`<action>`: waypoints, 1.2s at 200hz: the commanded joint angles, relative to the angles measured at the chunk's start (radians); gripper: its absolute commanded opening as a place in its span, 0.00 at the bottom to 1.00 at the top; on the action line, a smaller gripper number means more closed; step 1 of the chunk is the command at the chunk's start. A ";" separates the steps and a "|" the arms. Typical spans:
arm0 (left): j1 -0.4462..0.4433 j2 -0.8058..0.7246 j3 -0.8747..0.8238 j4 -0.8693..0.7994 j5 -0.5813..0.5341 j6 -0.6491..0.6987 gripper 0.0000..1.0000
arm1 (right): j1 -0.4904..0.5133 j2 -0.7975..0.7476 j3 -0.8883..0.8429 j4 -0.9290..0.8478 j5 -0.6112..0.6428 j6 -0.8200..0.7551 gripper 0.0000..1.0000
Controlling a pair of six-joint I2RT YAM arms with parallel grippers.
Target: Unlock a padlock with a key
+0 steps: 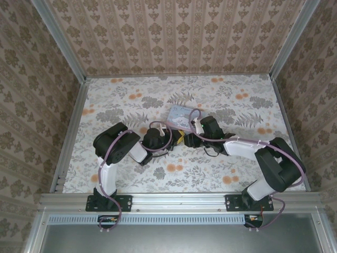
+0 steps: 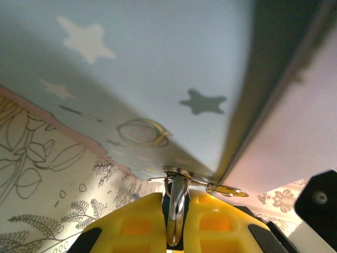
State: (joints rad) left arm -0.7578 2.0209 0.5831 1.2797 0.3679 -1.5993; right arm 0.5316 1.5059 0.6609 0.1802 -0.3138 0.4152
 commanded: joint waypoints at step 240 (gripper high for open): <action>-0.001 -0.046 -0.072 -0.031 0.157 0.182 0.34 | -0.090 0.030 -0.091 0.311 -0.011 0.365 0.52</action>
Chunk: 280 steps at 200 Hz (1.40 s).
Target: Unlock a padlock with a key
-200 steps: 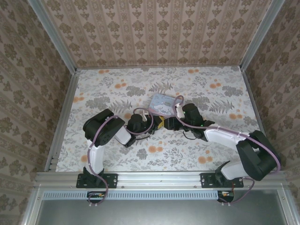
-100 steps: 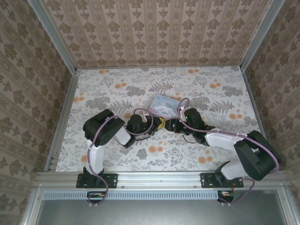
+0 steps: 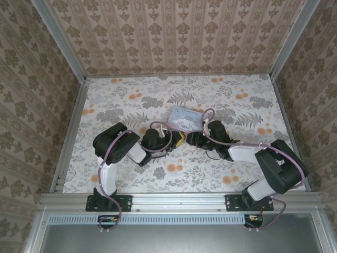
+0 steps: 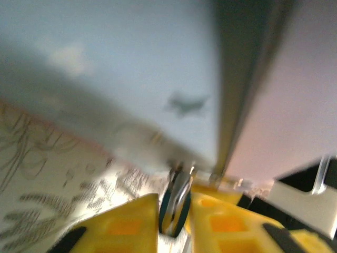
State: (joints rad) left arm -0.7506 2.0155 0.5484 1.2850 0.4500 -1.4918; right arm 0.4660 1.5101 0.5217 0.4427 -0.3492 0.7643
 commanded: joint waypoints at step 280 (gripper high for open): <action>0.186 -0.593 0.526 -1.559 -0.319 0.931 0.78 | -0.012 -0.074 -0.005 -0.049 0.060 -0.006 0.52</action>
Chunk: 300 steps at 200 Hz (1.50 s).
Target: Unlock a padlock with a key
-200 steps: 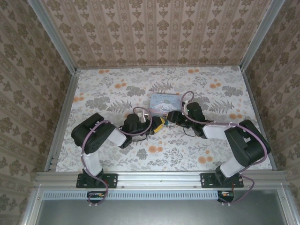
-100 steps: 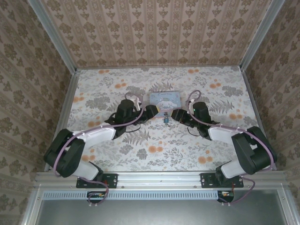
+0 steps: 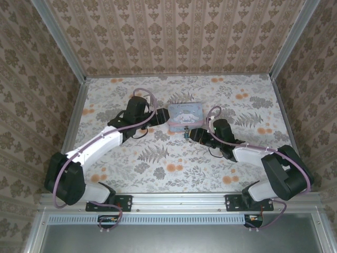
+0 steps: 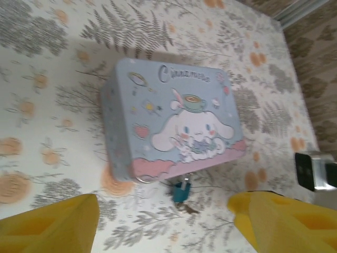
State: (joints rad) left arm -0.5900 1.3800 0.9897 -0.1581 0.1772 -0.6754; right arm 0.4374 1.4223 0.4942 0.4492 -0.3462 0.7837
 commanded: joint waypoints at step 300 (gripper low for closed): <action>0.048 0.377 0.352 -0.233 0.026 0.266 0.80 | 0.081 0.146 0.157 -0.231 0.167 -0.202 0.46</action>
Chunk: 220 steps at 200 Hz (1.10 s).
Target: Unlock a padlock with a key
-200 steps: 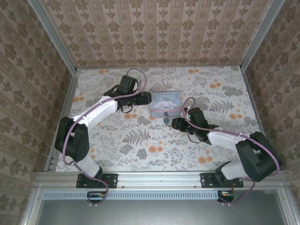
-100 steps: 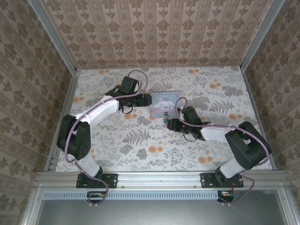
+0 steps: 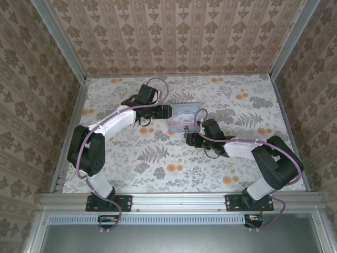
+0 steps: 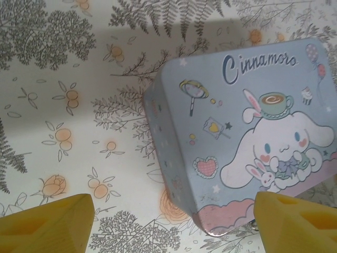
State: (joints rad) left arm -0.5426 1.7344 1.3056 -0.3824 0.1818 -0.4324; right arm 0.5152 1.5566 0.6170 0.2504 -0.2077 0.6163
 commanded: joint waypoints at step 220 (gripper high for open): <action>0.006 0.079 0.074 0.004 0.058 0.009 0.80 | 0.009 0.213 0.118 0.079 0.011 -0.032 0.35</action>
State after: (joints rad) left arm -0.5423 1.8011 1.3422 -0.3817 0.2245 -0.4290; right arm 0.5148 1.7176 0.7101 0.2897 -0.1791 0.5797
